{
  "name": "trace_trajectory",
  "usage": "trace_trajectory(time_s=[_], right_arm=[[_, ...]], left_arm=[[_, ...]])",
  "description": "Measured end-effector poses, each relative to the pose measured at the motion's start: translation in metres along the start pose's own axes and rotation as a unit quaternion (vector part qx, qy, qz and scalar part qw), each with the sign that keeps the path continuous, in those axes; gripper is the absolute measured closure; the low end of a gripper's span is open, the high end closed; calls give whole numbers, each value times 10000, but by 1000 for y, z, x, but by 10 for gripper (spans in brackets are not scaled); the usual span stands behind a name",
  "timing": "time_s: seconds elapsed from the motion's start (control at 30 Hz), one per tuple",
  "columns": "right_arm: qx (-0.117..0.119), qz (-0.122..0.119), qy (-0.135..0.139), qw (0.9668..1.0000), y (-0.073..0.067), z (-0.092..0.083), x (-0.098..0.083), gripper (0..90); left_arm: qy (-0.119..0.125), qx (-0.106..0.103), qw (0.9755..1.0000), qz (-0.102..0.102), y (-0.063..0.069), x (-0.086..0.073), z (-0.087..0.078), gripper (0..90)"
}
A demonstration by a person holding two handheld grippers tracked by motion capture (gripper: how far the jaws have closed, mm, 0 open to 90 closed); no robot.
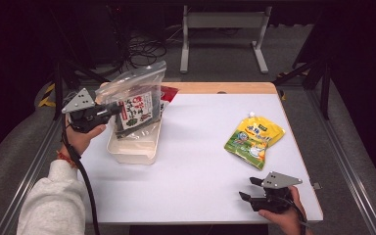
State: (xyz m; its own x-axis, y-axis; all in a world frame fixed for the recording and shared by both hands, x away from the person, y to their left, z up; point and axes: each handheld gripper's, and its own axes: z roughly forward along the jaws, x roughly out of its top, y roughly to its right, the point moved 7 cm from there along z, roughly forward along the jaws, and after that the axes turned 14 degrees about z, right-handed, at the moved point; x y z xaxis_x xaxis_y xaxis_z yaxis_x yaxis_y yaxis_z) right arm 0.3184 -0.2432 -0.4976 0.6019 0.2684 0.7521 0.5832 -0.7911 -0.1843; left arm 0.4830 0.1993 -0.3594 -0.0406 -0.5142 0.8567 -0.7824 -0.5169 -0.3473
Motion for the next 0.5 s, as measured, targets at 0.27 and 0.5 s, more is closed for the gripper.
trace_trajectory(time_s=[0.27, 0.5], right_arm=[[7, -47, -17, 10000, -1, 0, -1, 348], [0, -40, 2, 10000, -1, 0, 0, 348]], left_arm=[[149, 16, 9997, -212, 4, -9, 5, 800], [402, 95, 9970, -654, 2, -33, 0, 800]])
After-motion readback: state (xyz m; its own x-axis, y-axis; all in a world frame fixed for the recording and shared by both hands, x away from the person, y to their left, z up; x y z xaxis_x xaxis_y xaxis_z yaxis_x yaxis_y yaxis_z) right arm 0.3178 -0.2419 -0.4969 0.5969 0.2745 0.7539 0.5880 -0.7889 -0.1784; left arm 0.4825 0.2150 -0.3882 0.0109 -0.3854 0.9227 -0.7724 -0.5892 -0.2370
